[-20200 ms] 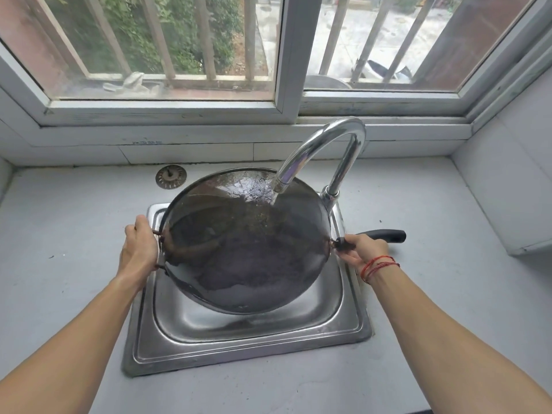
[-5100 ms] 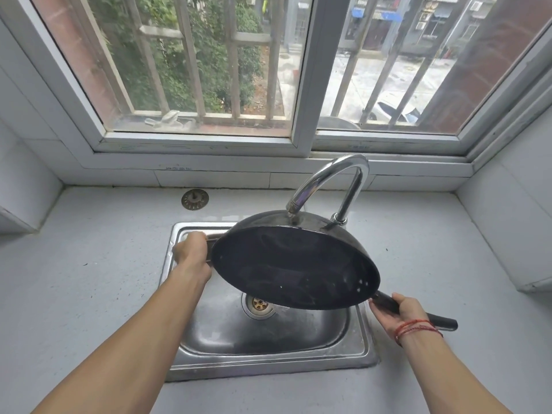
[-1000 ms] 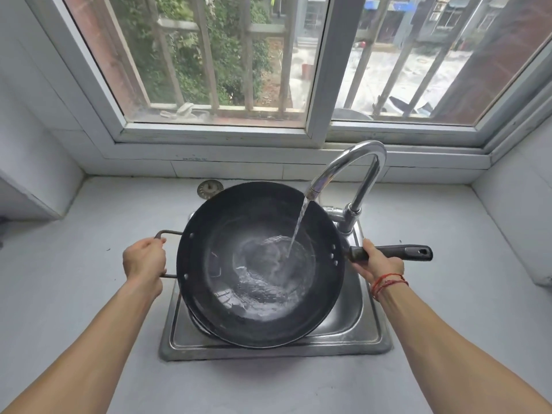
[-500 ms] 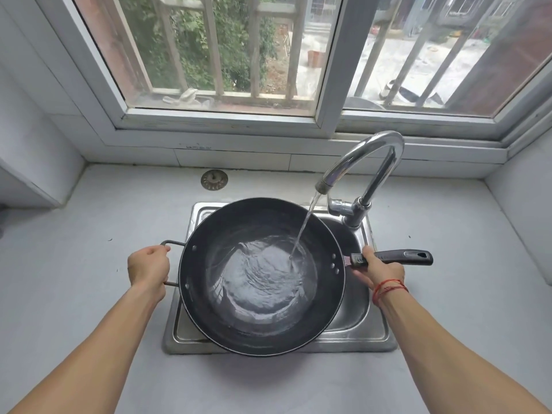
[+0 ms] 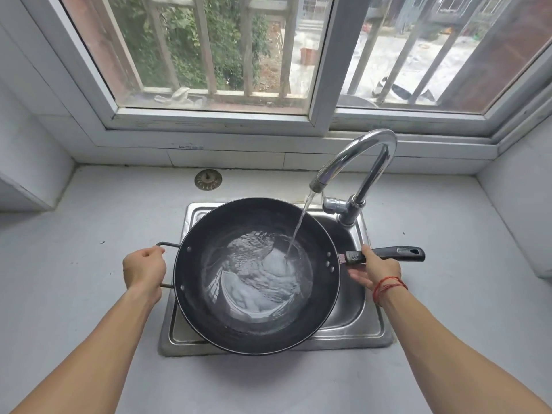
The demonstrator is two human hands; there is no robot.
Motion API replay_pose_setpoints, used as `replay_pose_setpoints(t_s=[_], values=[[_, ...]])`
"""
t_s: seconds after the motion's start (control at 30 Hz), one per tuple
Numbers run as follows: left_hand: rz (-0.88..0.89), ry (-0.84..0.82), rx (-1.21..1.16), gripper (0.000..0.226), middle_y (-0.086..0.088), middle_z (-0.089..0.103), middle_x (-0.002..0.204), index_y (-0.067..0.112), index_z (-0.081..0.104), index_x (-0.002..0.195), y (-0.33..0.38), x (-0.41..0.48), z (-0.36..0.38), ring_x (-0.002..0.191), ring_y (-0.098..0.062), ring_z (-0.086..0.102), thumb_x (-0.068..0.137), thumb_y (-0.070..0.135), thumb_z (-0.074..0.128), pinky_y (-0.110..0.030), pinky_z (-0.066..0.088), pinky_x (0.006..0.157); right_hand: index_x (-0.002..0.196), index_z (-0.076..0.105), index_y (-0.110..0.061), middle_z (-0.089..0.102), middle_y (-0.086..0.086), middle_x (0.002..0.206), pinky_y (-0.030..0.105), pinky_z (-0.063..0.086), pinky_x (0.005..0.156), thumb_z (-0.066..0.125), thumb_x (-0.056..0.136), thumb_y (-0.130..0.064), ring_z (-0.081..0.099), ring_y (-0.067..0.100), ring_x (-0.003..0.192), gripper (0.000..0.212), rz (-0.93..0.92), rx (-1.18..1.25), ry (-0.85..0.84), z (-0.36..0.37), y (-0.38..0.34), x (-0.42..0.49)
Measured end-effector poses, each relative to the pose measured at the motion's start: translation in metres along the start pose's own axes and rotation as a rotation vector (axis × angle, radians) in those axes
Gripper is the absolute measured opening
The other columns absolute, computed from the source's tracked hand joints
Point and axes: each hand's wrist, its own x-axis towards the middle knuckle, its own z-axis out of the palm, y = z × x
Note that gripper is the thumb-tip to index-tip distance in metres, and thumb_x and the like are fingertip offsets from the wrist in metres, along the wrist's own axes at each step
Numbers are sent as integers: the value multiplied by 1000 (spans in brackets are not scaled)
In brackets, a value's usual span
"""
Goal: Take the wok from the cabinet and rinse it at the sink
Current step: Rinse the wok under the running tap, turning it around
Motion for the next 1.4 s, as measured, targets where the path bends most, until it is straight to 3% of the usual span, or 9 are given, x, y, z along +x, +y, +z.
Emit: replay_pose_setpoints(t_s=[0.1, 0.23, 0.33, 0.4, 0.6, 0.73, 0.97, 1.3, 1.4], values=[[0, -6, 4, 14, -28, 63, 125, 8, 70, 101, -1, 0, 0, 122, -52, 52, 95, 11, 58, -61, 46, 100, 86, 62, 1, 71, 15, 72, 33, 61, 56, 64, 90, -41, 71, 28, 57, 43, -22, -227, 15, -12, -2, -3], [6, -7, 8, 16, -28, 64, 124, 6, 72, 101, -2, 0, -1, 119, -52, 54, 93, 13, 59, -59, 48, 99, 73, 68, 3, 66, 7, 53, 24, 48, 44, 63, 87, -30, 56, 20, 43, 37, -196, -461, 4, -16, -12, -11], [16, -12, 19, 19, -29, 62, 123, 3, 72, 99, -1, -1, -1, 116, -53, 55, 93, 14, 59, -58, 49, 97, 65, 70, -4, 68, 5, 55, 28, 56, 57, 55, 88, -31, 66, 20, 52, 39, -430, -694, 51, -2, -31, -16], [14, -13, 16, 19, -29, 63, 123, 2, 72, 100, -2, 0, -1, 115, -53, 55, 93, 14, 59, -58, 49, 96, 63, 69, -8, 69, 6, 63, 27, 50, 67, 53, 89, -36, 66, 26, 69, 41, -565, -830, 76, 14, -46, -16], [22, -18, 23, 16, -28, 63, 122, 8, 72, 95, -2, 1, -1, 117, -52, 55, 93, 14, 57, -58, 48, 97, 59, 61, -12, 62, 11, 67, 29, 45, 67, 52, 92, -48, 61, 30, 72, 50, -800, -986, 70, 75, -82, -6], [31, -20, 32, 16, -30, 61, 122, 10, 71, 92, -2, 1, -2, 115, -53, 54, 93, 16, 57, -60, 48, 96, 78, 66, -10, 61, 10, 75, 32, 48, 70, 54, 89, -52, 60, 30, 75, 46, -785, -1031, 78, 103, -100, 5], [17, -19, 36, 14, -29, 63, 119, 10, 68, 85, -1, 2, -3, 97, -52, 56, 93, 16, 59, -59, 49, 96, 93, 70, -3, 69, 20, 95, 45, 55, 87, 59, 91, -35, 66, 38, 93, 34, -707, -967, 69, 118, -108, 17], [3, -23, 7, 16, -25, 65, 123, 7, 71, 98, -2, 3, -3, 122, -48, 53, 93, 15, 59, -58, 46, 102, 82, 67, -3, 68, 19, 86, 40, 56, 81, 51, 93, -29, 66, 36, 85, 33, -696, -968, 70, 115, -108, 18], [1, -27, 2, 21, -24, 68, 107, 1, 71, 105, -1, 2, -3, 93, -44, 59, 94, 14, 59, -53, 50, 93, 79, 60, -7, 64, 17, 85, 38, 51, 74, 51, 93, -21, 60, 33, 79, 22, -715, -1095, 118, 110, -113, 17]])
